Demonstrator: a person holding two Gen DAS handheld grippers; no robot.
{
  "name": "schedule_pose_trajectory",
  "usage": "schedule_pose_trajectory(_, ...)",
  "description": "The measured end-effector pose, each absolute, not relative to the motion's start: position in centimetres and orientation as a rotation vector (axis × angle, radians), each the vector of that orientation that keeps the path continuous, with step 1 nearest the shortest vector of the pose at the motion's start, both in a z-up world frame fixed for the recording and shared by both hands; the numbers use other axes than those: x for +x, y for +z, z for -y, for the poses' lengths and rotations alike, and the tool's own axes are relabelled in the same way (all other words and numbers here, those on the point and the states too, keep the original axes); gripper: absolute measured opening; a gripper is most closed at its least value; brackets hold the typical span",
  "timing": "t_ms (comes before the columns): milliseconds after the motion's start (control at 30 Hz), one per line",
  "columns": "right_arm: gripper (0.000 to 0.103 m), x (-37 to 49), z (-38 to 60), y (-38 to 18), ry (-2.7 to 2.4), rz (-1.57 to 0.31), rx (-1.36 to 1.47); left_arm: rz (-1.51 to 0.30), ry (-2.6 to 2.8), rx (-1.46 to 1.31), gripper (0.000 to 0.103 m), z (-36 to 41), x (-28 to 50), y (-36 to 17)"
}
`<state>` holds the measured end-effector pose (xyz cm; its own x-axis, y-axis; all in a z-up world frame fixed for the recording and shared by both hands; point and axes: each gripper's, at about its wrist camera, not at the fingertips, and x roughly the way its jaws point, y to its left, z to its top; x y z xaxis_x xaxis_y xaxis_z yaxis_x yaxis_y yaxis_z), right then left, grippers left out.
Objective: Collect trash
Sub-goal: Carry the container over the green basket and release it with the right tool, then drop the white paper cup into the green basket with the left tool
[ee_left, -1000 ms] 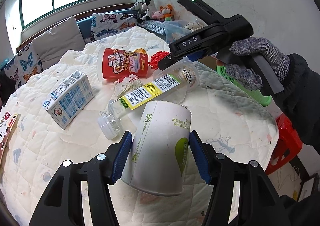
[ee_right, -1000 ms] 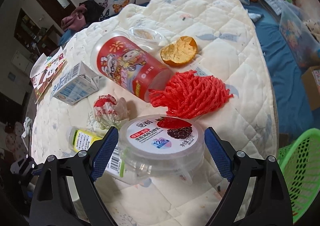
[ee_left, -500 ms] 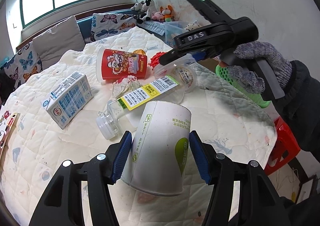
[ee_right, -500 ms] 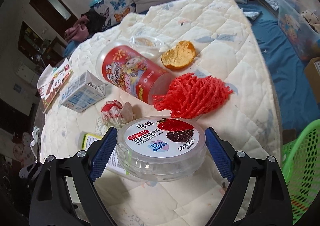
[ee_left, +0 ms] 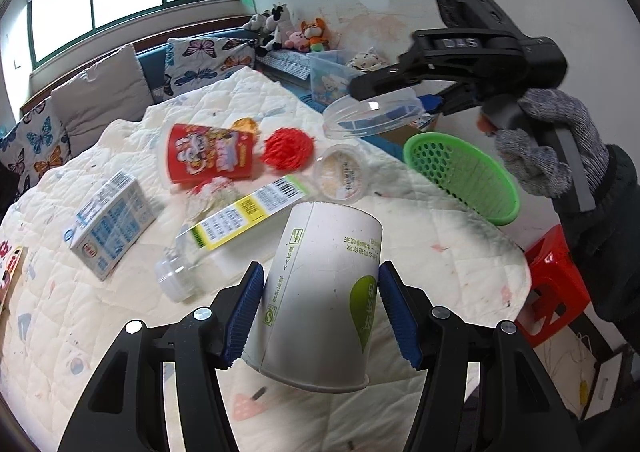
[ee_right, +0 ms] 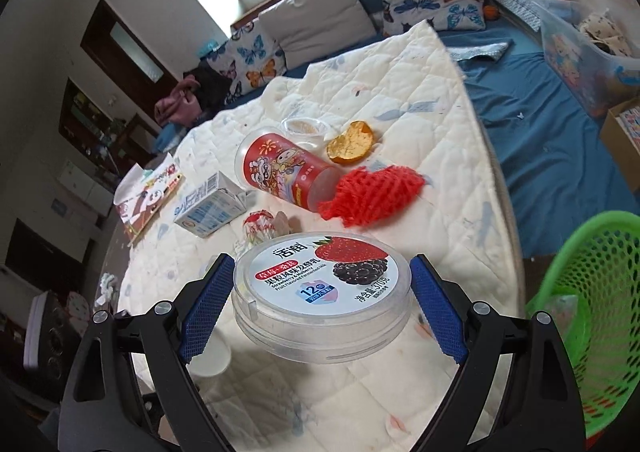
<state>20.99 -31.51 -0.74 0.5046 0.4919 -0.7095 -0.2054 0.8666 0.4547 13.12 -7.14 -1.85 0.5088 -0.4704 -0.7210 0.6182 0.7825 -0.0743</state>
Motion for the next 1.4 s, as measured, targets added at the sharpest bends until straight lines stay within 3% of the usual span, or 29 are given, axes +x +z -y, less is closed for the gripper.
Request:
schedule_pose_trajectory(333, 0.088, 14.8, 39.7, -1.5, 0.248, -0.902, 0.365, -0.786, -0.741, 0.217, 0.057, 12.0, 12.6, -1.0)
schedule_pose_trajectory(933, 0.088, 10.9, 53.5, -12.3, -0.092, -1.004, 0.498, -0.834, -0.848, 0.234, 0.057, 23.4, 14.9, -0.9)
schedule_pose_trajectory(1400, 0.091, 9.6, 55.3, -11.6, -0.084, -0.932, 0.507, -0.89, -0.881, 0.258, 0.057, 30.9, 17.8, -2.1)
